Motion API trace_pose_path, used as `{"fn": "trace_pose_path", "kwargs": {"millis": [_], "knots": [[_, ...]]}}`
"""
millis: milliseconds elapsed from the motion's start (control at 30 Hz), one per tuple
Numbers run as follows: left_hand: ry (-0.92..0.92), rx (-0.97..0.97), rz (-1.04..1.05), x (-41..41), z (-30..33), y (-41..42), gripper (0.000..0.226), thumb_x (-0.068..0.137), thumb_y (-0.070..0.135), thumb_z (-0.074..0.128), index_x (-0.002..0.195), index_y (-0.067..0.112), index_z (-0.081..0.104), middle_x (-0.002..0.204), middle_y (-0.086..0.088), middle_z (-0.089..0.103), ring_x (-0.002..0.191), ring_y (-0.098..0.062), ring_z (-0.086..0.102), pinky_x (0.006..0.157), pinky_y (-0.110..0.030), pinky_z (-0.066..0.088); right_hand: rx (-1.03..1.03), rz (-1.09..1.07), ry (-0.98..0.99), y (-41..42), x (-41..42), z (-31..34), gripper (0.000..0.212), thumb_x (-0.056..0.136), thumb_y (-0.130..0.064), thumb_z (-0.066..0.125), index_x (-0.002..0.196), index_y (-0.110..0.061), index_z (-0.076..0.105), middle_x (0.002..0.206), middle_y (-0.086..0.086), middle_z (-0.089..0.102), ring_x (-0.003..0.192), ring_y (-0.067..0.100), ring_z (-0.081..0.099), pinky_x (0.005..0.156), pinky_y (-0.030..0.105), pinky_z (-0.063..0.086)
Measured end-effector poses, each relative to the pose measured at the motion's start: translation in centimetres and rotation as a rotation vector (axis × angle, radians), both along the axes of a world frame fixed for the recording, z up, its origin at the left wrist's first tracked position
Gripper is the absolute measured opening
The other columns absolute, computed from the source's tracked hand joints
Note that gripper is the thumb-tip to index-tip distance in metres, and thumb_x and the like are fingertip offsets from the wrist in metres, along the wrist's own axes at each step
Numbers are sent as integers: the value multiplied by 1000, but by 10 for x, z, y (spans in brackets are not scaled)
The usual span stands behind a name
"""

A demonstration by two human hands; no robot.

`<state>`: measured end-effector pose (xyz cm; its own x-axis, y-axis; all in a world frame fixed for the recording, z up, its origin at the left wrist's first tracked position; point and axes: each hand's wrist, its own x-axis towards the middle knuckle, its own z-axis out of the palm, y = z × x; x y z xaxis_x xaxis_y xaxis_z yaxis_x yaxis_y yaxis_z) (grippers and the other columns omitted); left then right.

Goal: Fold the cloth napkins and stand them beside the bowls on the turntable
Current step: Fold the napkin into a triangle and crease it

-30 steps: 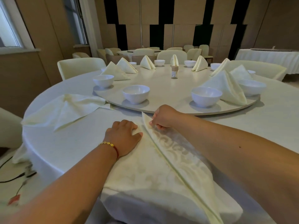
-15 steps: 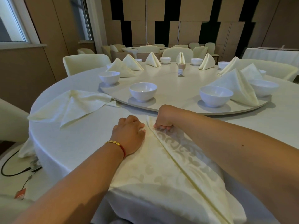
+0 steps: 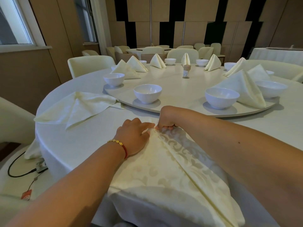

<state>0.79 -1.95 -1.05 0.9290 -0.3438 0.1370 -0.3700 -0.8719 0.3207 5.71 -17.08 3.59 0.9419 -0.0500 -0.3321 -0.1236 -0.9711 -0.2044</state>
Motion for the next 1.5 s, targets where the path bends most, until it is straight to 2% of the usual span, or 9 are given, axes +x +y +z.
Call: {"fn": "trace_pose_path", "kwargs": {"millis": [300, 433, 533, 767, 867, 967, 1200, 1333, 1500], "knots": [[127, 259, -103, 9, 21, 5, 39, 99, 43, 35, 137, 45, 44, 119, 0, 41, 119, -21, 33, 105, -39, 33, 351, 461, -615, -20, -66, -11, 25, 90, -43, 58, 79, -21, 58, 79, -4, 59, 75, 13, 53, 68, 35, 44], [162, 246, -109, 12, 22, 7, 40, 98, 41, 41, 137, 49, 42, 114, 5, 37, 120, -18, 31, 106, -36, 30, 288, 866, -441, -35, -105, -30, 53, 90, -59, 37, 119, -22, 63, 124, -5, 60, 118, 11, 51, 103, 35, 40], [171, 277, -100, 13, 23, 5, 42, 98, 44, 41, 139, 49, 38, 118, 4, 38, 123, -19, 31, 108, -37, 29, 106, 985, -227, -47, -120, -40, 68, 93, -64, 22, 152, -31, 20, 160, -13, 13, 146, -1, 1, 120, 31, 0], [187, 357, -103, 16, 31, 1, 47, 94, 49, 46, 140, 50, 36, 109, 6, 33, 123, -20, 35, 107, -40, 32, 104, 1066, -140, -66, -154, -42, 77, 81, -74, 0, 150, -37, 0, 160, -16, -3, 144, -4, -14, 119, 33, -10], [262, 386, -80, 17, 35, 1, 54, 89, 52, 52, 140, 52, 34, 112, 7, 31, 126, -21, 36, 107, -42, 33, 415, 893, -129, -68, -157, -37, 83, 82, -82, 17, 145, -32, 39, 152, -11, 35, 140, -4, 23, 117, 23, 14], [335, 456, -47, 14, 43, -4, 63, 85, 54, 55, 141, 54, 28, 128, 4, 32, 129, -24, 37, 103, -45, 41, 671, 492, -317, -63, -132, -24, 33, 84, -55, 59, 105, -30, 64, 109, -8, 63, 93, -4, 55, 86, 18, 43], [329, 510, 23, 2, 53, -20, 75, 85, 45, 61, 147, 45, 19, 138, -5, 41, 104, -26, 60, 77, -36, 56, 26, 154, -266, -57, -52, -14, 49, 78, -50, 70, 111, -17, 58, 104, -1, 57, 94, 18, 57, 79, 31, 49], [299, 554, 224, -14, 61, -28, 57, 86, 52, 61, 120, 7, 56, 100, -7, 61, 64, -18, 55, 61, -27, 46, -72, 163, -103, -47, -32, -10, 42, 80, -50, 70, 67, -12, 58, 70, 1, 57, 64, 18, 55, 61, 27, 43], [359, 524, 320, -16, 61, -25, 52, 83, 60, 59, 79, 9, 60, 64, -3, 56, 60, -17, 53, 71, -28, 45, -64, 140, -4, -45, -37, 5, 45, 84, -47, 68, 110, -10, 61, 103, 4, 57, 90, 22, 53, 79, 29, 41]]}}
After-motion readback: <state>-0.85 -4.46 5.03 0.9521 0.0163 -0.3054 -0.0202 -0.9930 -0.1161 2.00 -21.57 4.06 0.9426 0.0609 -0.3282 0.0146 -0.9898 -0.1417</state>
